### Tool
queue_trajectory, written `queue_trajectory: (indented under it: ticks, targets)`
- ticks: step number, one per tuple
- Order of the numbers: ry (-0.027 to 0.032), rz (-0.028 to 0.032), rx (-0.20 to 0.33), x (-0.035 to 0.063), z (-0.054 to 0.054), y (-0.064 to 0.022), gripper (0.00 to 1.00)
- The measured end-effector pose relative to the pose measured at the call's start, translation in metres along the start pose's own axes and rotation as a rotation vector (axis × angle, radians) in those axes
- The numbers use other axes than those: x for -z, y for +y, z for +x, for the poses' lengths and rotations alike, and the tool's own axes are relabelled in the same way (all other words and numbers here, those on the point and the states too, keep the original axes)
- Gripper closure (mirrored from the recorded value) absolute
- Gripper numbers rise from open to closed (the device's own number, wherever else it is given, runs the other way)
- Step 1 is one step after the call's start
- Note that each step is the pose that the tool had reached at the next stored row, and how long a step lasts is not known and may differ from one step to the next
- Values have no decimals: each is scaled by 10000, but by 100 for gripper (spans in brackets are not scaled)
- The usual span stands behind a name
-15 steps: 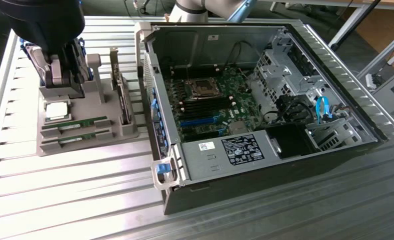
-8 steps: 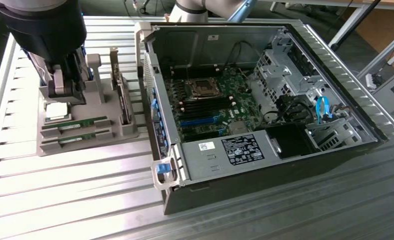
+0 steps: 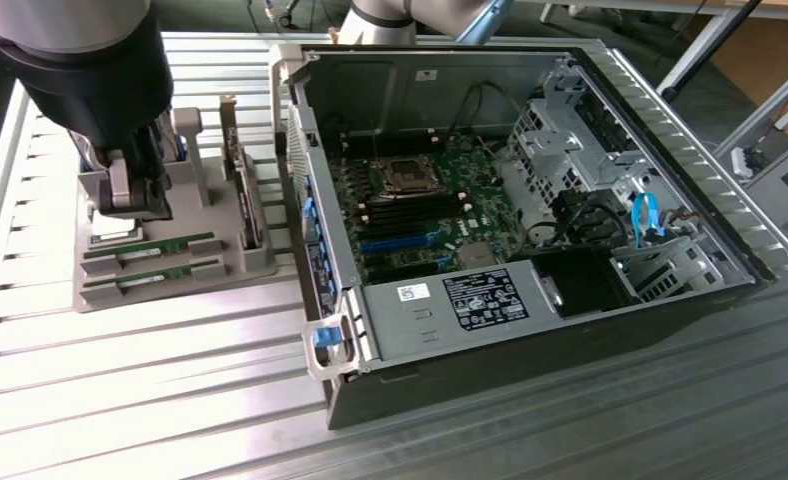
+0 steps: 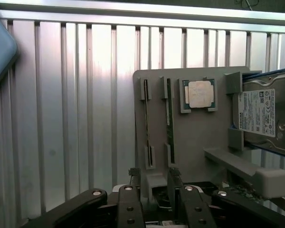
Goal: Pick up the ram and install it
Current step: 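Pick up the ram and move it above insertion slot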
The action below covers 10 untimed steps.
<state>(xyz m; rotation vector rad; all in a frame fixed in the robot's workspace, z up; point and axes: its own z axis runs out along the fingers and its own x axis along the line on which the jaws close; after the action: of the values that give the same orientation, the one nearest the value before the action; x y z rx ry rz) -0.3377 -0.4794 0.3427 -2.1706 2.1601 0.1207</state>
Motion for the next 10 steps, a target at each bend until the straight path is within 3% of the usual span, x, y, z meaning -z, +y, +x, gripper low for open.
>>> queue_trajectory:
  ticks: [10]
  targets:
    - [-255,1,1,-80,66,10,65]
